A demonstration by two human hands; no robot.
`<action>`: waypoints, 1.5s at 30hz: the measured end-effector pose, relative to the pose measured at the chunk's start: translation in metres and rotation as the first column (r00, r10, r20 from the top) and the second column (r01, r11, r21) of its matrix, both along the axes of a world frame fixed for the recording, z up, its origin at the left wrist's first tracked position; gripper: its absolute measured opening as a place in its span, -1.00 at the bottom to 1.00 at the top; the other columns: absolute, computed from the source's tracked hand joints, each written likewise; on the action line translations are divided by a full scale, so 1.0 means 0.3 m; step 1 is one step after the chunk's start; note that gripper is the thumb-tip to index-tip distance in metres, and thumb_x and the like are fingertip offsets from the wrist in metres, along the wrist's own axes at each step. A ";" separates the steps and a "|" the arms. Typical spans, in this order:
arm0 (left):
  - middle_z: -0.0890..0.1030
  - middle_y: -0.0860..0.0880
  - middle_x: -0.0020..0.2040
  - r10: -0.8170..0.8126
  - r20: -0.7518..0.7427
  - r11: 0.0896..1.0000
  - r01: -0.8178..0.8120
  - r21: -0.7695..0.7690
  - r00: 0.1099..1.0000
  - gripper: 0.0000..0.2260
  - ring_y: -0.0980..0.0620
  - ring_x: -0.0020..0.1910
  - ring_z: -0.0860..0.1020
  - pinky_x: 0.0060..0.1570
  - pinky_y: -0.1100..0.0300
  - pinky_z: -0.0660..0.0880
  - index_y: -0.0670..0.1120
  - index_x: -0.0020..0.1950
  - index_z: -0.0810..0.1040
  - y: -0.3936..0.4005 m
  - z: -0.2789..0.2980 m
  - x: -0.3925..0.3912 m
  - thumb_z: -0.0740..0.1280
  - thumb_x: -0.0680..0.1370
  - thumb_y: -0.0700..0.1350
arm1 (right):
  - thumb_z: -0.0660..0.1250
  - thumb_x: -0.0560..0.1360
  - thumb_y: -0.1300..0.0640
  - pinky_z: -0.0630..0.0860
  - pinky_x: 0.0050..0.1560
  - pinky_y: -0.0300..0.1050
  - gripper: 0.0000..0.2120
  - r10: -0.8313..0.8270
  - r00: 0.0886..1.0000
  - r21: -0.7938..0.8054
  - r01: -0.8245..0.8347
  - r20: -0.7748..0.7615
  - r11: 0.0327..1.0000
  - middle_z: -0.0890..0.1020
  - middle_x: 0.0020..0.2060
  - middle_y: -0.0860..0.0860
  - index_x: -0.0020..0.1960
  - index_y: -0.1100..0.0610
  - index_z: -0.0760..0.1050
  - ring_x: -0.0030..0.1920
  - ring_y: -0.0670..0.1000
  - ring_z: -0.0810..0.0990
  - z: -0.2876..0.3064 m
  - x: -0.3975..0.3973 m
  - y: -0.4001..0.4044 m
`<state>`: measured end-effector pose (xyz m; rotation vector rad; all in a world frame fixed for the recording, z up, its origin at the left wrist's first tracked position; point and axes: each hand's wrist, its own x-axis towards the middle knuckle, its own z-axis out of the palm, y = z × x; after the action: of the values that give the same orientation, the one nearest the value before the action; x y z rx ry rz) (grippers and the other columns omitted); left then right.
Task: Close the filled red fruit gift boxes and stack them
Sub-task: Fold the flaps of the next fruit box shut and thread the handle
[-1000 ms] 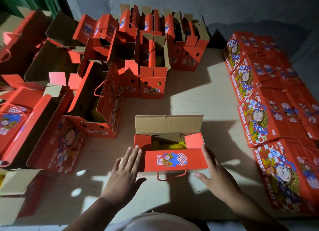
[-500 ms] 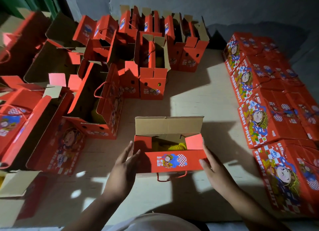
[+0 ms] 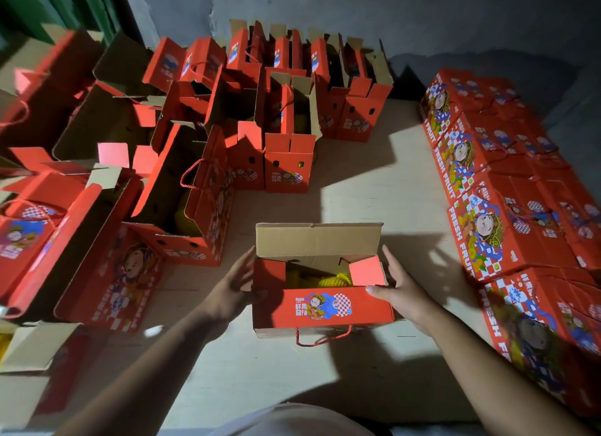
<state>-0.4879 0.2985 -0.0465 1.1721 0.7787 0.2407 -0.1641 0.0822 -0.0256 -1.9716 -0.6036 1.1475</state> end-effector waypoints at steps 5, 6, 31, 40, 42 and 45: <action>0.54 0.04 0.45 0.037 -0.054 0.981 -0.026 0.191 0.998 -0.23 0.08 0.52 0.40 0.39 -0.06 0.52 0.13 0.55 0.37 -0.016 0.028 0.011 0.50 0.48 -0.43 | 0.50 0.50 0.40 0.59 0.13 -0.24 -0.04 0.007 0.998 0.061 -0.010 0.055 0.998 0.50 0.31 -0.20 0.63 -0.23 0.10 0.16 -0.40 0.56 0.021 -0.029 0.021; 0.55 0.06 0.43 0.042 -0.055 0.970 -0.027 0.242 0.998 -0.26 0.08 0.50 0.43 0.35 -0.04 0.56 0.13 0.52 0.40 -0.021 0.029 0.006 0.53 0.48 -0.40 | 0.51 0.50 0.39 0.58 0.18 -0.16 -0.06 -0.012 0.998 0.065 0.008 0.062 0.998 0.52 0.29 -0.20 0.63 -0.20 0.15 0.17 -0.35 0.57 0.021 -0.035 0.015; 0.27 -0.05 0.50 -0.011 -0.727 0.223 0.711 0.667 0.686 -0.27 -0.13 0.48 0.18 0.26 -0.16 0.53 0.11 0.70 0.00 -0.012 0.098 0.159 0.05 0.63 0.42 | 0.29 0.65 -0.18 0.41 0.46 -0.01 -0.39 0.494 0.503 -0.276 -0.446 0.709 0.851 0.25 0.53 -0.06 0.63 -0.03 0.24 0.48 0.01 0.38 0.051 -0.042 0.083; 0.28 -0.12 0.48 0.033 -0.729 0.173 0.714 0.678 0.684 -0.34 -0.20 0.44 0.22 0.10 -0.16 0.57 0.10 0.71 -0.09 -0.030 0.068 0.161 0.00 0.68 0.32 | 0.24 0.63 -0.24 0.58 0.27 0.09 -0.31 0.543 0.112 -0.461 -0.403 0.832 0.790 0.41 0.42 0.22 0.66 0.05 0.23 0.32 0.22 0.53 0.018 -0.081 0.083; 0.29 -0.11 0.46 0.034 -0.716 0.171 0.702 0.691 0.697 -0.32 -0.18 0.43 0.24 0.12 -0.16 0.57 0.09 0.70 -0.10 -0.036 0.061 0.156 -0.05 0.66 0.35 | 0.21 0.65 -0.21 0.55 0.33 0.09 -0.33 0.520 0.208 -0.408 -0.414 0.828 0.814 0.33 0.47 0.17 0.68 0.00 0.19 0.37 0.20 0.46 0.013 -0.087 0.070; 0.18 -0.11 0.60 0.005 -0.697 0.235 0.677 0.698 0.717 -0.28 -0.18 0.57 0.12 0.29 -0.21 0.50 0.11 0.71 -0.16 -0.050 0.050 0.147 -0.11 0.64 0.42 | 0.08 0.70 -0.22 0.24 0.61 0.11 -0.35 0.527 0.381 -0.361 -0.427 0.760 0.829 0.03 0.64 0.06 0.71 -0.14 -0.08 0.66 0.16 0.00 -0.008 -0.098 0.056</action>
<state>-0.4437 0.2836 -0.0315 2.6839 0.8481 -0.1400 -0.1933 0.0990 -0.0279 -2.4812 -1.7727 0.3898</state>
